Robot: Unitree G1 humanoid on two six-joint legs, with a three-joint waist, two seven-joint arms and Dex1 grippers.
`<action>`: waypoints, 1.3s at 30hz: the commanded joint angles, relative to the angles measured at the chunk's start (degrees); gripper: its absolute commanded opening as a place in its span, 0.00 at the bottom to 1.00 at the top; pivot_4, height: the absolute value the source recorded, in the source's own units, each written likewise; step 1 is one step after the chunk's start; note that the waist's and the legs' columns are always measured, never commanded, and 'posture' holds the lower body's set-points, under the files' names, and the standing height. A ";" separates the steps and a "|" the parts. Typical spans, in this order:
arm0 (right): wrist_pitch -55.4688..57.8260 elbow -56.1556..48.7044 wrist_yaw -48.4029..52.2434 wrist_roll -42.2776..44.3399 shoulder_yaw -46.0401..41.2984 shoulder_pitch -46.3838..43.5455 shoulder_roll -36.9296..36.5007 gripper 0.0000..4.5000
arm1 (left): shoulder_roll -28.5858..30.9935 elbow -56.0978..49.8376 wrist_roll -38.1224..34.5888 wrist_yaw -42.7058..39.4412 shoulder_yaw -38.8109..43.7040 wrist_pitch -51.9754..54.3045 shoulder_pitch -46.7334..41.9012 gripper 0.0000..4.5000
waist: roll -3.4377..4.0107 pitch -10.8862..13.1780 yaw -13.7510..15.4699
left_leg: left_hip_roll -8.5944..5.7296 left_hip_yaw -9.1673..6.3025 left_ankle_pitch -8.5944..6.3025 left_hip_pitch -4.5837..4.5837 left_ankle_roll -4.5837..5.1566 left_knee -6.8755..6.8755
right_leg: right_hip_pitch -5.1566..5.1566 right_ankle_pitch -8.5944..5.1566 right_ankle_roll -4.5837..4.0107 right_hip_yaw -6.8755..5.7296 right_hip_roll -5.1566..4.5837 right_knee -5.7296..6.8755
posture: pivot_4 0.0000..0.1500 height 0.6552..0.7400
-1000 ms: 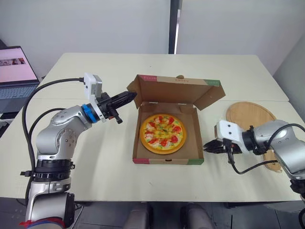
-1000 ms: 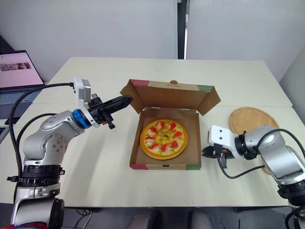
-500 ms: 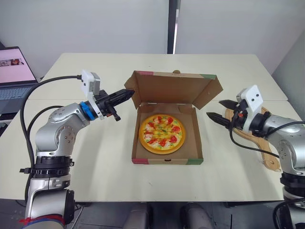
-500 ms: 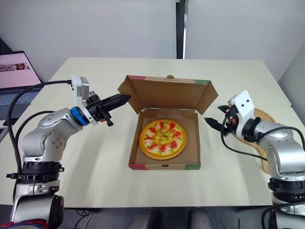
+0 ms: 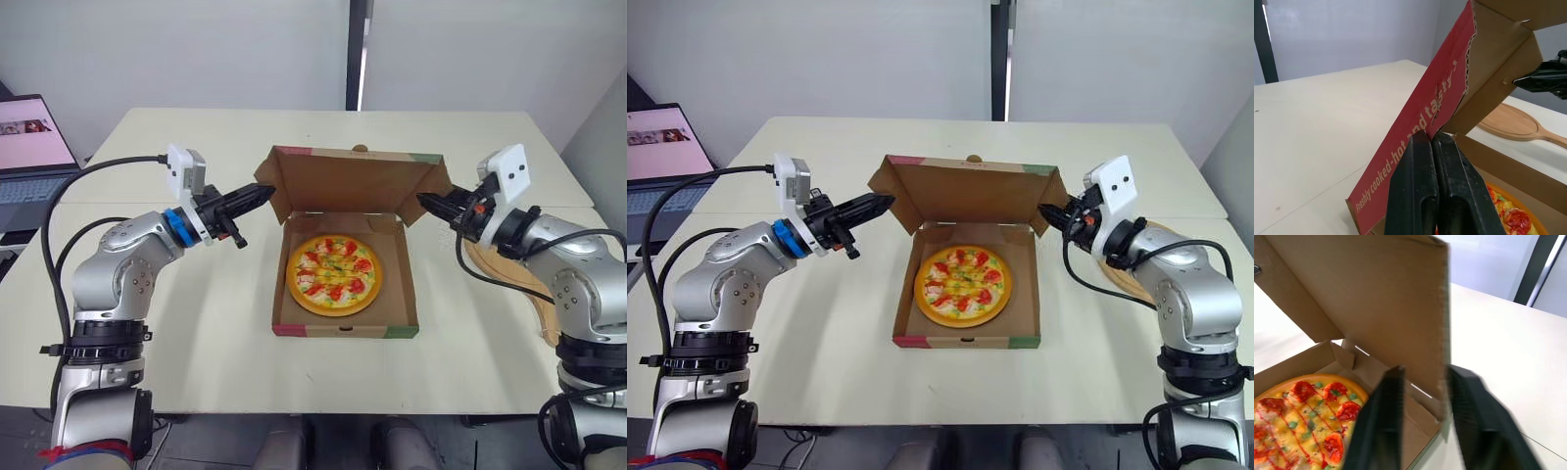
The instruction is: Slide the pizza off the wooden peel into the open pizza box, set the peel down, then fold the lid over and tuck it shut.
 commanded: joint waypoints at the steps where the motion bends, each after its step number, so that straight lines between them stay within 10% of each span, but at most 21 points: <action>1: -0.32 -1.57 -1.66 0.26 0.43 -2.48 -0.22 0.02 | 1.62 -4.89 0.33 1.17 1.62 -0.30 -1.79 0.00 | 0.00 0.00 -0.02 | 0.00 0.00 0.00 0.00 0.00 0.00 | -0.01 0.00 0.00 0.00 0.00 0.00 | 1.00 0.86; 39: 12.65 -6.36 -11.78 -0.85 0.55 -11.83 -0.86 0.01 | -2.49 -1.79 5.11 2.28 -4.02 7.75 -11.72 0.00 | 0.00 0.00 -0.43 | -0.01 0.06 0.00 -0.05 0.00 -0.03 | -0.09 0.00 0.00 0.05 0.02 0.04 | 1.00 0.86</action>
